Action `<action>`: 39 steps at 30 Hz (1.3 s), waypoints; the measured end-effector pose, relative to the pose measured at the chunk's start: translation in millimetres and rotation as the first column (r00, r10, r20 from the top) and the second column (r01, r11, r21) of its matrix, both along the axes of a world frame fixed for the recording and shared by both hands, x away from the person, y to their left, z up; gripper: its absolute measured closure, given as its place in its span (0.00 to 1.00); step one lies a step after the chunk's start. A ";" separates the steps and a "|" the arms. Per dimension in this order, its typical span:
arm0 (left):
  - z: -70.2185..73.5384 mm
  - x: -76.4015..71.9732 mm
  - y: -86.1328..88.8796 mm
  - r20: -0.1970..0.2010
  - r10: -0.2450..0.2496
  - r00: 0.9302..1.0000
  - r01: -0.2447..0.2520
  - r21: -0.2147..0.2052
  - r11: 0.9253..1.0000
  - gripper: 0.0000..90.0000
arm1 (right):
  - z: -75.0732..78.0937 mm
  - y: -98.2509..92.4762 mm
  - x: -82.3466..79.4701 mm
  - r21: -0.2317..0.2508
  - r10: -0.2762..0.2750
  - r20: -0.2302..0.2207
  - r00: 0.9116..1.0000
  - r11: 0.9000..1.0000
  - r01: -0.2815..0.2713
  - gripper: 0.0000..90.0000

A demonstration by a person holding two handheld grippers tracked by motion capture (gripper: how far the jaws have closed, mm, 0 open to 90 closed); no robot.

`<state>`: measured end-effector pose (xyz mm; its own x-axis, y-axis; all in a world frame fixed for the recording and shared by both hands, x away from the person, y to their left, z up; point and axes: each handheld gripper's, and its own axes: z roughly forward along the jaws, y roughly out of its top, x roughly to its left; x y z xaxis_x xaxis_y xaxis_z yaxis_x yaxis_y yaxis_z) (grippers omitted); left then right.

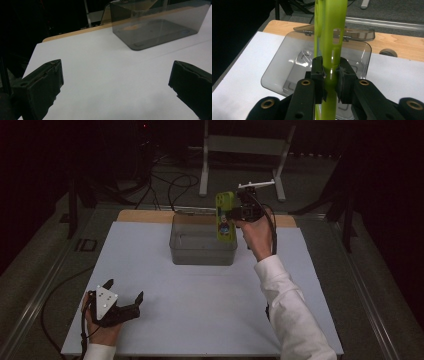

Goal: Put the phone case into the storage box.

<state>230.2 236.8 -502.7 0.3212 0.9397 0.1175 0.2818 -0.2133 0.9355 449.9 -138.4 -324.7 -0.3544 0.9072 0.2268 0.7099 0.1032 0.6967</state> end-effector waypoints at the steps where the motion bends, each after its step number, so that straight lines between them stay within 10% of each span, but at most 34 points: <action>1: 0.0 0.0 0.0 0.000 0.000 1.000 0.000 0.000 1.000 0.00 | -0.1 0.0 1.0 -0.004 -0.001 -0.001 1.000 1.000 0.001 0.87; 39: 0.5 -0.5 0.9 0.005 0.002 1.000 -0.002 -0.002 1.000 0.00 | -22.9 -0.9 23.6 -0.057 -0.061 -0.088 0.994 0.997 0.056 0.87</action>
<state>229.7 237.7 -502.1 0.3189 0.9405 0.1169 0.2775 -0.2106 0.9374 473.5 -139.3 -347.6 -0.2806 0.9376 0.2055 0.7754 0.0952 0.6243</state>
